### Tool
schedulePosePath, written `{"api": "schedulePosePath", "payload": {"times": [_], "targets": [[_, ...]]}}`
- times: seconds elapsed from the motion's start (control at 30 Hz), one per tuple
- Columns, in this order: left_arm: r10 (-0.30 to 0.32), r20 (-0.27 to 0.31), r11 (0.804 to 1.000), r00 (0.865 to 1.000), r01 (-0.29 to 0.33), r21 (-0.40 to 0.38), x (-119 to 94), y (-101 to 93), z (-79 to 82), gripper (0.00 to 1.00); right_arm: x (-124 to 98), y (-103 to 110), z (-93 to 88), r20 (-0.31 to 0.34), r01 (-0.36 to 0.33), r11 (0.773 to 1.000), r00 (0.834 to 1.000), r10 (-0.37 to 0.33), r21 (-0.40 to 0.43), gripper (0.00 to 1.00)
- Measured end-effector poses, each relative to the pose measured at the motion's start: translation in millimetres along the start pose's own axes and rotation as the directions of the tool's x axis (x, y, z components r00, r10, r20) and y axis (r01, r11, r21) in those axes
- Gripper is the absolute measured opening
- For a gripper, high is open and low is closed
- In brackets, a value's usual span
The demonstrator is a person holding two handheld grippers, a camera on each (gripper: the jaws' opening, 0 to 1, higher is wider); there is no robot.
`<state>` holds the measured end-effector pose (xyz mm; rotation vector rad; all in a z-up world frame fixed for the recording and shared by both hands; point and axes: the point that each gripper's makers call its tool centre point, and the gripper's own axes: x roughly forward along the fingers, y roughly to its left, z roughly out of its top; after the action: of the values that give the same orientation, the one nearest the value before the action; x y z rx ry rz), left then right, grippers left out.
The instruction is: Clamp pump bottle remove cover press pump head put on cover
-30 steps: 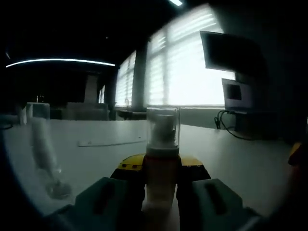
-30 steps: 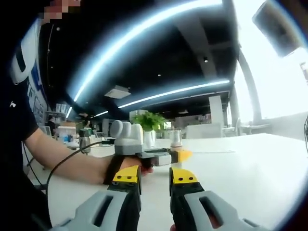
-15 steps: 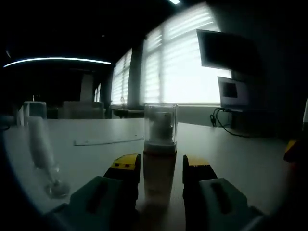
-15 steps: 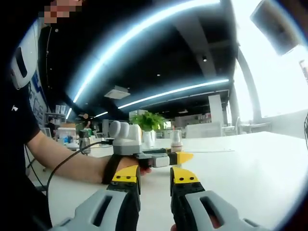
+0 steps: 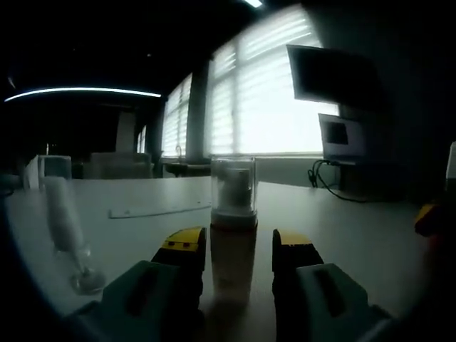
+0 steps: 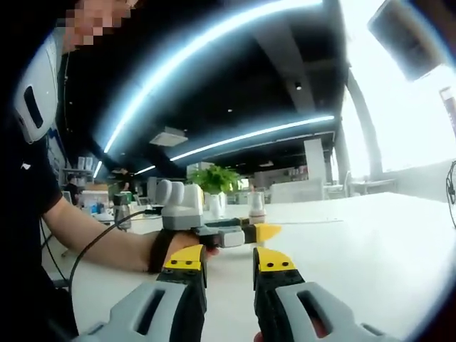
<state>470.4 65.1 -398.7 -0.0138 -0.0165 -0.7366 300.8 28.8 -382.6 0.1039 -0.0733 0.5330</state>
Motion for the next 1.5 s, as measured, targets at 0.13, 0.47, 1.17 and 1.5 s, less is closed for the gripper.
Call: {"api": "schedulePosePath", "payload": {"times": [0.13, 0.47, 1.17, 1.5], "targets": [[0.001, 0.006, 1.0, 1.0, -0.001, -0.002, -0.6, 0.9, 1.4, 0.28, 0.6, -4.5, -1.0, -0.009, 0.034, 0.999, 0.999, -0.034, -0.012, 0.21], [0.006, -0.003, 1.0, 1.0, -0.006, 0.001, -3.3, -0.3, 1.7, 0.28, -0.4, -7.7, -4.1, -0.03, 0.077, 0.996, 0.996, -0.078, -0.043, 0.22], [-0.005, 0.034, 1.0, 0.999, 0.005, 0.001, -11.3, -2.9, 7.7, 0.28, -4.1, -16.8, -0.9, -0.016, 0.158, 0.985, 0.987, -0.159, -0.07, 0.24], [-0.018, 0.032, 0.999, 0.999, 0.017, 0.031, -20.4, -6.5, 6.4, 0.29, 2.2, -4.7, -19.5, -0.117, 0.072, 0.992, 0.989, -0.085, -0.107, 0.27]]}}
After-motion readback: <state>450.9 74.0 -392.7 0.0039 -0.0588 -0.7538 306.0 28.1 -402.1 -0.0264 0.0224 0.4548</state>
